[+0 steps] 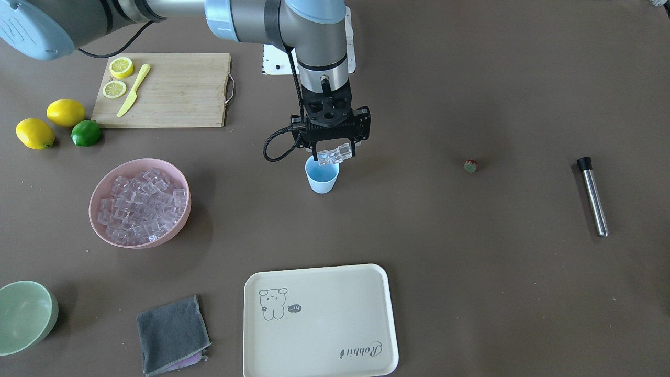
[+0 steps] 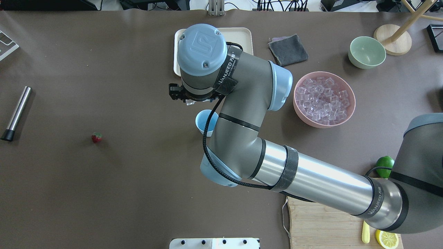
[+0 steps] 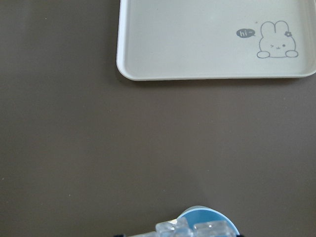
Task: Mash ice and strawberries in cup
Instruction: 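Carry the ice with the right gripper over the light-blue cup, then lower the right gripper and release the ice into the cup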
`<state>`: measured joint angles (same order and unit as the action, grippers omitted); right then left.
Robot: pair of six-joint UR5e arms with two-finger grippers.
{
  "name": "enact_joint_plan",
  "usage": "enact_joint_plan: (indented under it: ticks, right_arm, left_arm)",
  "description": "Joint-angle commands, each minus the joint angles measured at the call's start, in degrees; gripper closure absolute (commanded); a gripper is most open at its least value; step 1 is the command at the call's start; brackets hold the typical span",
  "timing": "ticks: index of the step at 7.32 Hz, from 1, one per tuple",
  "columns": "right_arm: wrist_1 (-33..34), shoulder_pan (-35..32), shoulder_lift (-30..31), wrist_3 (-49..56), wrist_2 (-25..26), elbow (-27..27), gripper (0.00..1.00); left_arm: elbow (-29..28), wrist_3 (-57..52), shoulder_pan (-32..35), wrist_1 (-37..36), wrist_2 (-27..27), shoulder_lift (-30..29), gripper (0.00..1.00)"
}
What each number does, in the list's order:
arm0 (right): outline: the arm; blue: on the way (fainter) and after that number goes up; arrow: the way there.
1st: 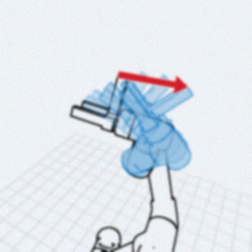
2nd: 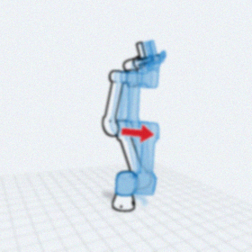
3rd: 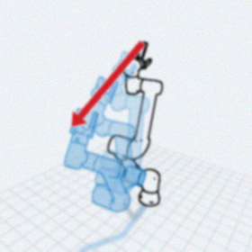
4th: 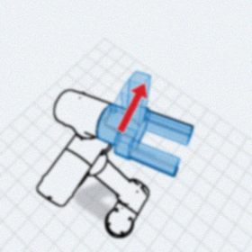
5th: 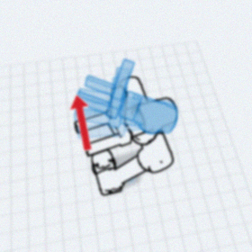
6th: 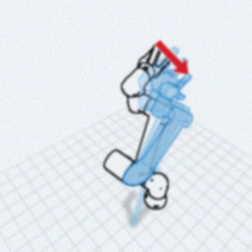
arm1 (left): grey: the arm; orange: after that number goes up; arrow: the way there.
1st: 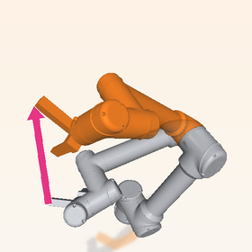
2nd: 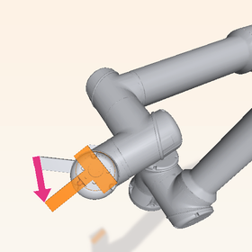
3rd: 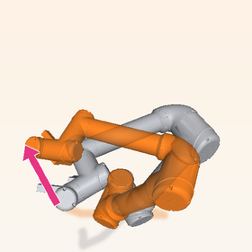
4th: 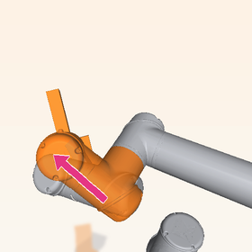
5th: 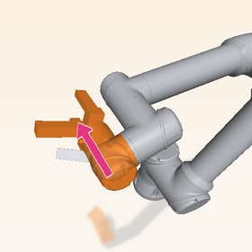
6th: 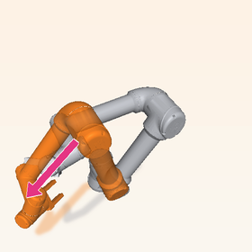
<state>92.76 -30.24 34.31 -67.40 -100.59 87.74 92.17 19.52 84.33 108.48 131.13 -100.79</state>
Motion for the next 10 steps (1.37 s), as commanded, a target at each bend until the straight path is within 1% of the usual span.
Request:
enact_joint_plan:
  ticks: [1, 2, 8, 10]
  right_arm:
    - [-2.3, 1.5, 1.1, 1.4, 2.2, -2.6, 1.00]
    - [-2.4, 1.5, 1.5, 3.7, 2.2, -2.3, 1.00]
    - [-2.5, 2.8, 3.7, 3.2, 2.3, -1.0, 1.00]
    - [-2.5, 3.4, 3.8, 3.4, 3.2, -1.0, 1.00]
  left_arm:
    - [0.0, 0.0, 0.0, 0.1, 0.0, 0.3, 0.03]
    - [0.0, 0.0, 0.0, 0.1, 0.0, 0.4, 0.03]
    - [0.3, 0.0, -0.1, 0.1, 0.0, 0.5, 0.03]
    - [0.3, 0.0, 0.0, 0.1, 0.0, 0.4, 0.03]
